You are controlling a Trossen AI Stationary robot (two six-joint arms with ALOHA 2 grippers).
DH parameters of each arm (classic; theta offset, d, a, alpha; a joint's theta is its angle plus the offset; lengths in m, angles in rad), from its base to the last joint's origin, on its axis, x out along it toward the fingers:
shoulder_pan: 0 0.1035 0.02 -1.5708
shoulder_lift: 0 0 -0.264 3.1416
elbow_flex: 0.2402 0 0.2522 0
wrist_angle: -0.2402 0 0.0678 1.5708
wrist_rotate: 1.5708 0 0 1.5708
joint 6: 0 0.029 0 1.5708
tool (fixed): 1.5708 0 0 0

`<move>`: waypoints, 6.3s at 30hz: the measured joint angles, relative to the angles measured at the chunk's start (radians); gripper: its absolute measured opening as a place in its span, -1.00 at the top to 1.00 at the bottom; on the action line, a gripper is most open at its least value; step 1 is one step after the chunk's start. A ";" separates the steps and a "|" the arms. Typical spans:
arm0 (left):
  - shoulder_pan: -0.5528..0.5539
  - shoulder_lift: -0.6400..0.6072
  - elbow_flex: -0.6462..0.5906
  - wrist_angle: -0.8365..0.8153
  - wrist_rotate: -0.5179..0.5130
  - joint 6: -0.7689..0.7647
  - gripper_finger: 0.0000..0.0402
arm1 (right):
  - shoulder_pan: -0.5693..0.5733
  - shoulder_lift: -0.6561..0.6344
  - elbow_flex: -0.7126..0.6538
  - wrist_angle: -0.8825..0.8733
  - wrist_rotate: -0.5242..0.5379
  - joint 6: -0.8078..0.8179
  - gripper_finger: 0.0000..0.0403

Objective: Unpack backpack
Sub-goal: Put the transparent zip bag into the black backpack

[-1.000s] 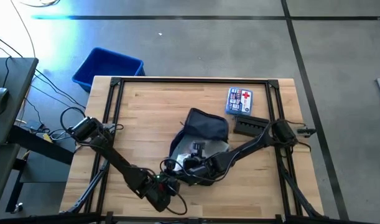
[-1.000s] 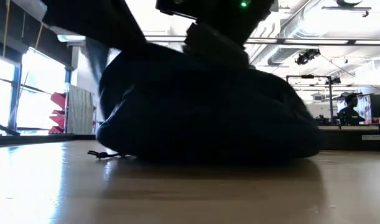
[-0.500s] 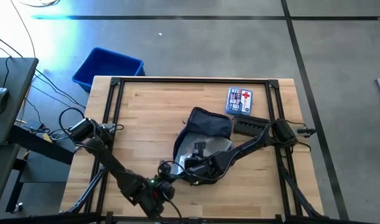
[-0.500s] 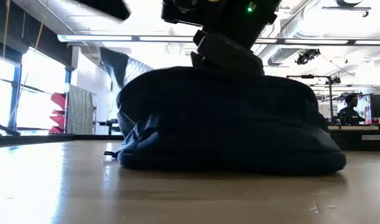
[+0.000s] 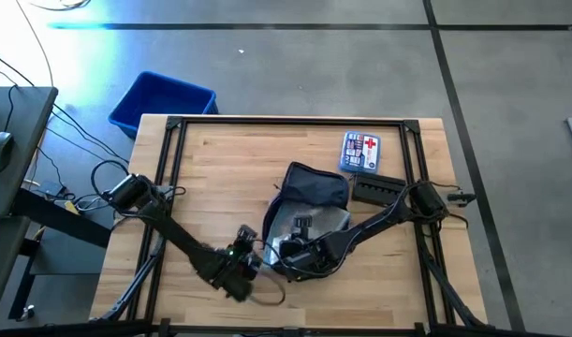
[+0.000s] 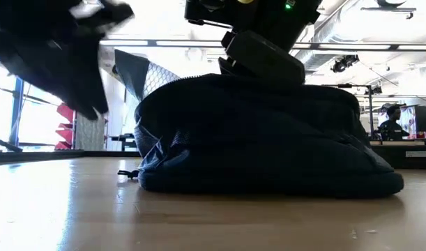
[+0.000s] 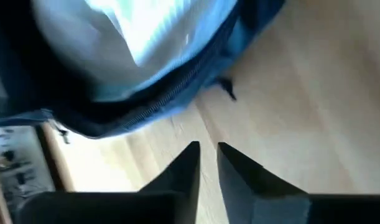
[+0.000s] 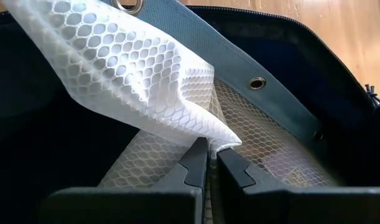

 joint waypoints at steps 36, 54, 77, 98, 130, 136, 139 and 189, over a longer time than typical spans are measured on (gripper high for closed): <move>0.061 -0.042 -0.005 0.424 0.333 0.454 0.58 | 0.049 -0.001 0.001 -0.041 -0.062 0.006 1.00; 0.167 0.046 -0.051 0.466 0.288 0.448 0.44 | 0.050 0.000 -0.001 -0.037 -0.064 0.033 1.00; -0.035 0.011 0.161 0.281 0.123 0.311 1.00 | 0.022 0.000 0.000 0.114 -0.038 0.024 1.00; -0.153 -0.001 0.239 0.346 -0.046 0.371 1.00 | -0.003 -0.001 0.000 0.048 0.086 0.070 1.00; -0.194 -0.002 0.241 0.150 -0.031 0.191 1.00 | 0.033 -0.053 0.000 0.326 -0.343 -0.231 -0.24; -0.201 -0.002 0.240 0.068 0.023 0.113 1.00 | 0.072 -0.135 0.000 0.228 -0.325 -0.177 -0.29; -0.208 -0.002 0.234 0.051 0.056 0.077 1.00 | 0.103 -0.153 0.001 0.153 -0.330 -0.141 -0.27; -0.528 -0.137 0.031 -0.562 0.048 -0.874 0.97 | -0.041 -0.030 0.000 0.185 -0.299 -0.614 0.25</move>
